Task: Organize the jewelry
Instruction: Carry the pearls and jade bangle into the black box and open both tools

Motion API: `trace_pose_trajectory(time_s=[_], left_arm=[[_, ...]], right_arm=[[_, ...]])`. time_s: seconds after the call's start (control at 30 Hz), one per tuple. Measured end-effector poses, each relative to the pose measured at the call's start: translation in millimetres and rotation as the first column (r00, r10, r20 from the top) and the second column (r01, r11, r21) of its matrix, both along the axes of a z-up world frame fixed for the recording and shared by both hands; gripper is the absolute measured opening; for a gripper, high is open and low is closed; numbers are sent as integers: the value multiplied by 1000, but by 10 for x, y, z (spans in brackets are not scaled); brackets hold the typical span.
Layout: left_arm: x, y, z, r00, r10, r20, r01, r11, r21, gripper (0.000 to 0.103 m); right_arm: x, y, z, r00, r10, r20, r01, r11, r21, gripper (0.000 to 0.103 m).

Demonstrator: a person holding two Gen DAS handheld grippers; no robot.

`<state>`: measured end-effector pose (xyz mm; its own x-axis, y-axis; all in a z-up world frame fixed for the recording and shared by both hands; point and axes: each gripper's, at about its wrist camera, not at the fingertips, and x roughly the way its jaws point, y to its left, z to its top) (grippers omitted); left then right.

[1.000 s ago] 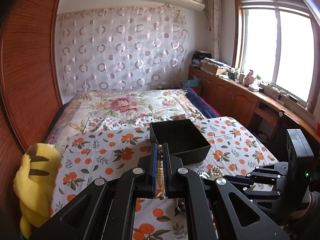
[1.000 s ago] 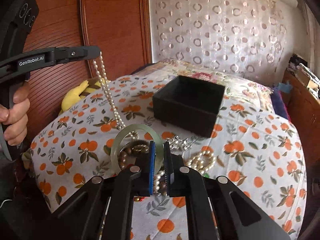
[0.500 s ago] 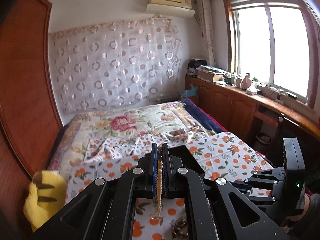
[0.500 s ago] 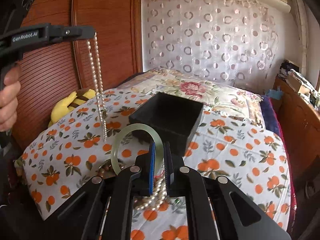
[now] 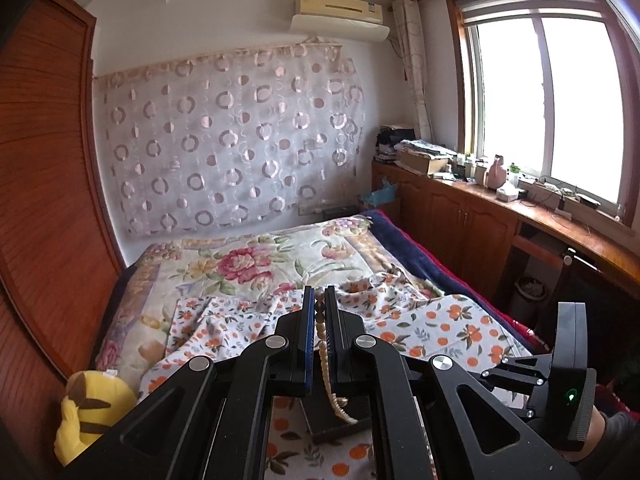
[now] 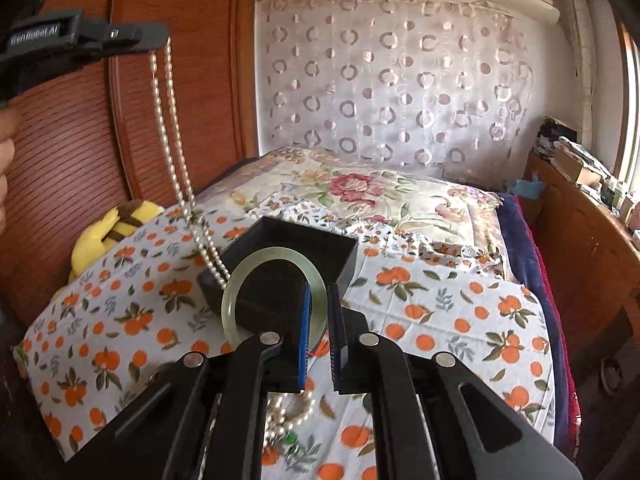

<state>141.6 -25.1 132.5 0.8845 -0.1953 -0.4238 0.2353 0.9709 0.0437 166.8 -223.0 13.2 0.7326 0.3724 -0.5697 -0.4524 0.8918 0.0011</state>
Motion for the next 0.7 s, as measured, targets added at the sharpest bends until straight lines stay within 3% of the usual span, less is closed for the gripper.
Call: trace_pose_trajectory(time_s=[0.2,0.37,0.5,0.63,0.7], left_arm=[[190,-60,-83,999,-15,-33,15,1000,-5,4],[331,-42,-396,994,-6,-109,5,1000,-10,5],[357,-17,-631,989,10,-148,-11,1000,-4,27],[235,89,-813,987,17,-161,-19,1000,-7,28],[155,149,-902,987,24,-160,-24,1000,4,33]], right_arm=[[155,3,95,1000,-5,-3,5,999,42,10],[302,106,69,1000,0,-12,0,999,33,10],[458,211,-30,999,2,-43,-1,1000,22,10],[610,328,-137,997,5,-71,-5,1000,1,10],[666,396,-186,997,11,-82,-12,1000,-15,10]])
